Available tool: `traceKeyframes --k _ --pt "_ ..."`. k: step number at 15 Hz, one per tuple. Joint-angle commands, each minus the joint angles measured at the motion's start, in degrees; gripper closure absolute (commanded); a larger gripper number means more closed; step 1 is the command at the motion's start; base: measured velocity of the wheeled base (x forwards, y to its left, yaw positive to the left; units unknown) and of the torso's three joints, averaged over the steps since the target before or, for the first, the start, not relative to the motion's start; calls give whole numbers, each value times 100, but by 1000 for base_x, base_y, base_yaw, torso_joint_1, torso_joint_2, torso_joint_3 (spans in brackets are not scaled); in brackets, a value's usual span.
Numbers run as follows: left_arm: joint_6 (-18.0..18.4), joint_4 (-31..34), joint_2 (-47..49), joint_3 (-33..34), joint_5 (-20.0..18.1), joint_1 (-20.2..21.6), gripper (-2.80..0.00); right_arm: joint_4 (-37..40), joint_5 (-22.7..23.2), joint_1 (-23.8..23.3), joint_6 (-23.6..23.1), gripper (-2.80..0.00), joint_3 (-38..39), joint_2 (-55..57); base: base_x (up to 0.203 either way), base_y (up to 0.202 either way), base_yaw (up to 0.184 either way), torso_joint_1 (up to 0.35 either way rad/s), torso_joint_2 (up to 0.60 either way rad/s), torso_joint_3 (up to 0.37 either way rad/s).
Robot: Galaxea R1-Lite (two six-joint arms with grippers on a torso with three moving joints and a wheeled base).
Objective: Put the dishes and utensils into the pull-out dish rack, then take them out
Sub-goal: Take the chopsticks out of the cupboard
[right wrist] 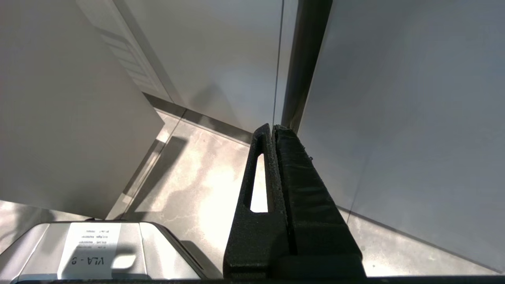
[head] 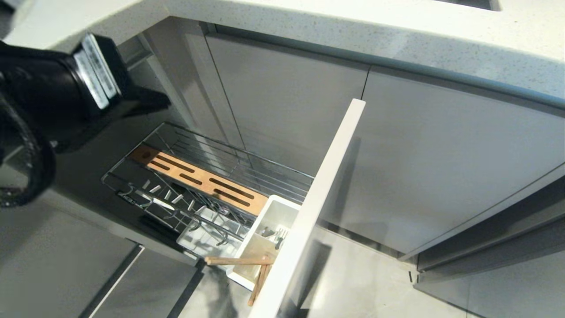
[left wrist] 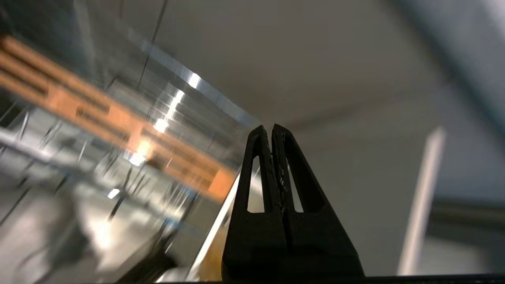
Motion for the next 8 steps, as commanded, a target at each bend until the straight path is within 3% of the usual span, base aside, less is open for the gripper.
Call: traceKeyframes --k 1,5,8 --pt "-27 1036 377 -160 -75 3 0 -1 1 5 0 0 9 5 0 0 0 0 0 0" --pt "-113 2914 818 -495 -400 24 0 -1 1 5 0 0 9 5 0 0 0 0 0 0" --pt "-379 3773 1142 -739 -999 28 0 -1 1 5 0 0 9 5 0 0 0 0 0 0"
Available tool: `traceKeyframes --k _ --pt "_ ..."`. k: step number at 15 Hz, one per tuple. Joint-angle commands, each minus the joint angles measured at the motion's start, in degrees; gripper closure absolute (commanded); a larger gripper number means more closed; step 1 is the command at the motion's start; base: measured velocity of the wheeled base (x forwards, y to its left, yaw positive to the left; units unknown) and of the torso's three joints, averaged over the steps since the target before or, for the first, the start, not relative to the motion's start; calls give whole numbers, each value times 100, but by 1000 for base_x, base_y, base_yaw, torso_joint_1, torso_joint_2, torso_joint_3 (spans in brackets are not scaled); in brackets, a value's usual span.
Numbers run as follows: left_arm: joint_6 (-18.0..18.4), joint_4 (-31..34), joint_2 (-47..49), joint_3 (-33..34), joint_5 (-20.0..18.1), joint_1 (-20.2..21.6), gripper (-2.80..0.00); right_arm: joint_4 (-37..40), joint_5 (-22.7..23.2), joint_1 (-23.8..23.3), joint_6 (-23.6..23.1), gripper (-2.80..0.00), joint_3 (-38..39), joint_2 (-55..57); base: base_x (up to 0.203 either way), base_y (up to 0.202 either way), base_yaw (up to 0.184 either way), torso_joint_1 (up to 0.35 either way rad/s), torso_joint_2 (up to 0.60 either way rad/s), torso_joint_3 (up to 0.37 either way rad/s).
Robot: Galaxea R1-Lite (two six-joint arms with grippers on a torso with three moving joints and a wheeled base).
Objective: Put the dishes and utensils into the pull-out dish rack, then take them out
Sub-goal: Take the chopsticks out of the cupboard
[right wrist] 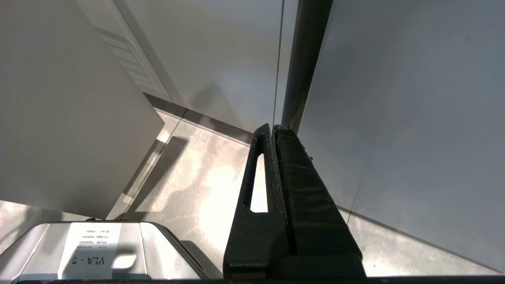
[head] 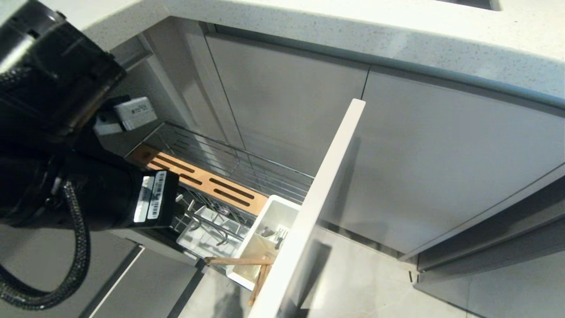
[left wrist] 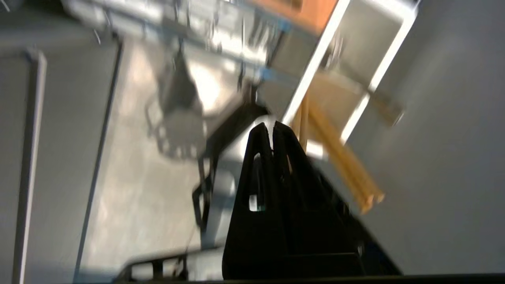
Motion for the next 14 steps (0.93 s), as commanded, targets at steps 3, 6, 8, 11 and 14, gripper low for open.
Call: traceKeyframes --k 3,6,8,11,14 --pt "-155 602 418 -96 -930 41 -280 -1 1 2 0 0 9 5 0 0 0 0 0 0" --pt "-201 546 547 -231 -1120 191 -280 -1 1 2 0 0 9 5 0 0 0 0 0 0" --pt "-215 569 666 -230 -1135 236 -280 -1 1 2 0 0 9 5 0 0 0 0 0 0" --pt "-341 590 1006 -208 -1179 343 -280 -1 1 2 0 0 9 5 0 0 0 0 0 0" --pt "-641 582 1242 -120 -1622 441 -280 -1 1 2 0 0 9 5 0 0 0 0 0 0"
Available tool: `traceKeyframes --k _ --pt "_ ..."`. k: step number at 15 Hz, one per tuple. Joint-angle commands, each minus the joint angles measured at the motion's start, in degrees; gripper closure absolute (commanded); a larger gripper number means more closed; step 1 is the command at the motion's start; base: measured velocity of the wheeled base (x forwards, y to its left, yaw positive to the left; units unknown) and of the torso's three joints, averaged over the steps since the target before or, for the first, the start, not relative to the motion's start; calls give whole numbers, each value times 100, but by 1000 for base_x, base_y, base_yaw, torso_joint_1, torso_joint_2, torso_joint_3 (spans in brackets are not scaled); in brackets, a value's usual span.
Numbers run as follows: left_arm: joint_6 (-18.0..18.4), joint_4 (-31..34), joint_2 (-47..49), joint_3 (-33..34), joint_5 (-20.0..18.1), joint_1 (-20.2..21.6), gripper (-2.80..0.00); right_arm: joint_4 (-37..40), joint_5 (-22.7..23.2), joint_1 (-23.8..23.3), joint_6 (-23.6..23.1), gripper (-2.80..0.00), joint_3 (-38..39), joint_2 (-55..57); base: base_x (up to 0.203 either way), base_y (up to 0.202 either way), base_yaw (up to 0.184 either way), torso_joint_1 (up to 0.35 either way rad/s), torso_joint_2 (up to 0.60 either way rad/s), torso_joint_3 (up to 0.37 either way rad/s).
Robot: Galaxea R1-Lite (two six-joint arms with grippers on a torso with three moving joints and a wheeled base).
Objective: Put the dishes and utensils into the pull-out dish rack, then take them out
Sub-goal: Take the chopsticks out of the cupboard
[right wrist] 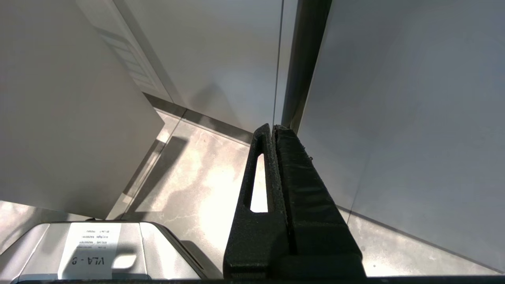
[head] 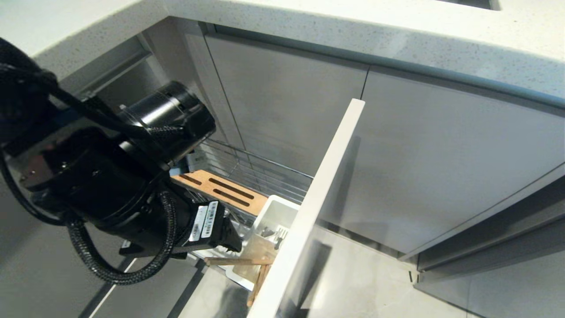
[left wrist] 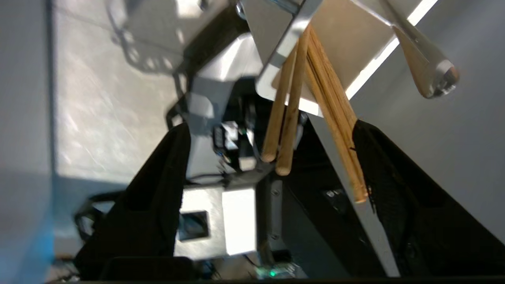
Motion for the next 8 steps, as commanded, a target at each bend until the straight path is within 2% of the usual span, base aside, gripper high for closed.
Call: traceKeyframes --k 1,3,8 --pt "-168 5 165 169 -355 121 -280 -1 1 2 0 0 9 5 0 0 0 0 0 0" --pt "-232 -13 166 220 -723 255 -280 -1 1 2 0 0 9 5 0 0 0 0 0 0" --pt "-307 -149 453 372 -746 325 -280 -1 1 2 0 0 9 5 0 0 0 0 0 0"
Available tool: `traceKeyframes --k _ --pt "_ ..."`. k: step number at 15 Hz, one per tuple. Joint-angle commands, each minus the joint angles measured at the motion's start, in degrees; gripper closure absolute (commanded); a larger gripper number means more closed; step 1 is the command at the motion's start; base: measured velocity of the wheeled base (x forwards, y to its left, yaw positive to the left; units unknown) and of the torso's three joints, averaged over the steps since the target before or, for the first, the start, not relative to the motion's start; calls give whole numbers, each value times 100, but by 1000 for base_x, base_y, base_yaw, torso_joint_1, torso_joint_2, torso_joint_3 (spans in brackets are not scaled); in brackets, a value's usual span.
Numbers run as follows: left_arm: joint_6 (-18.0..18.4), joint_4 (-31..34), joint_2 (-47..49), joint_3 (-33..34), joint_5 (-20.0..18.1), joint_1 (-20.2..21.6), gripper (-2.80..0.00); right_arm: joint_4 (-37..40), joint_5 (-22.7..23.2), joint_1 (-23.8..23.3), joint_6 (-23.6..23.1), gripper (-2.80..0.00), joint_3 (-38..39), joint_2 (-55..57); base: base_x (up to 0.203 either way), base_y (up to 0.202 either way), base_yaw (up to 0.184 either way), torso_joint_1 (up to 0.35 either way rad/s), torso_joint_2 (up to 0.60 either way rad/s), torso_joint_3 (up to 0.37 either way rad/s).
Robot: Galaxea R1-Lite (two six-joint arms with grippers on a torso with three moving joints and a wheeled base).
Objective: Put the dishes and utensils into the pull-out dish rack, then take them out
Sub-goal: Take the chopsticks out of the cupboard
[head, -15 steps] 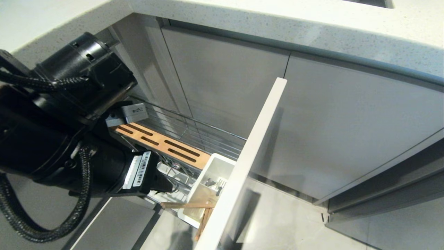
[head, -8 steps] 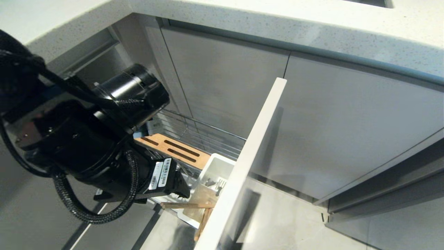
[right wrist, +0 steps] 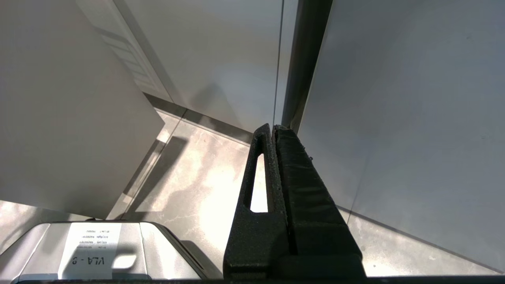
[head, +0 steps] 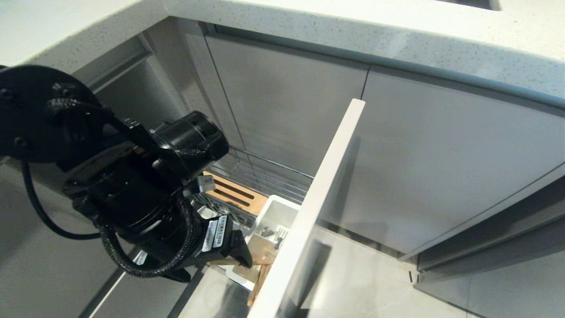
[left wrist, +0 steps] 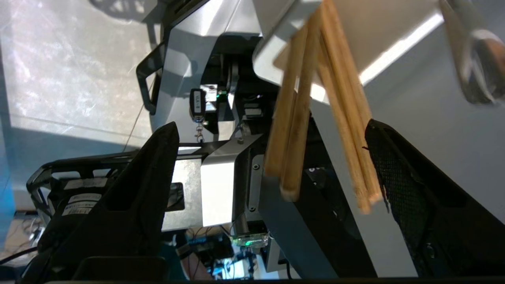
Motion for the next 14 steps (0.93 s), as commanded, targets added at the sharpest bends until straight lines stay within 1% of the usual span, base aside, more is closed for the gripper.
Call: traceKeyframes --k 1,3,5,7,8,9,10,11,14 --pt "-25 -86 177 64 -2 63 -280 -1 -1 2 0 0 9 5 0 0 0 0 0 0" --pt "26 -75 234 72 -4 148 -280 -1 -1 2 0 0 9 5 0 0 0 0 0 0" --pt "280 -59 292 54 -216 380 -280 -1 -1 2 0 0 9 5 0 0 0 0 0 0" --pt "599 -52 313 -25 -824 662 -280 -1 -1 2 0 0 9 5 0 0 0 0 0 0" --pt "696 -14 333 -136 -1095 754 -280 -1 -1 2 0 0 9 5 0 0 0 0 0 0" --pt "720 101 381 -244 -1226 800 -280 -1 -1 2 0 0 9 5 0 0 0 0 0 0" --pt "750 370 460 -429 -1433 870 -280 -1 -1 2 0 0 9 5 0 0 0 0 0 0" --pt "885 544 524 -545 -1667 931 -280 -1 -1 2 0 0 9 5 0 0 0 0 0 0" --pt "1134 808 725 -712 -2077 1141 -280 -1 -1 2 0 0 9 5 0 0 0 0 0 0"
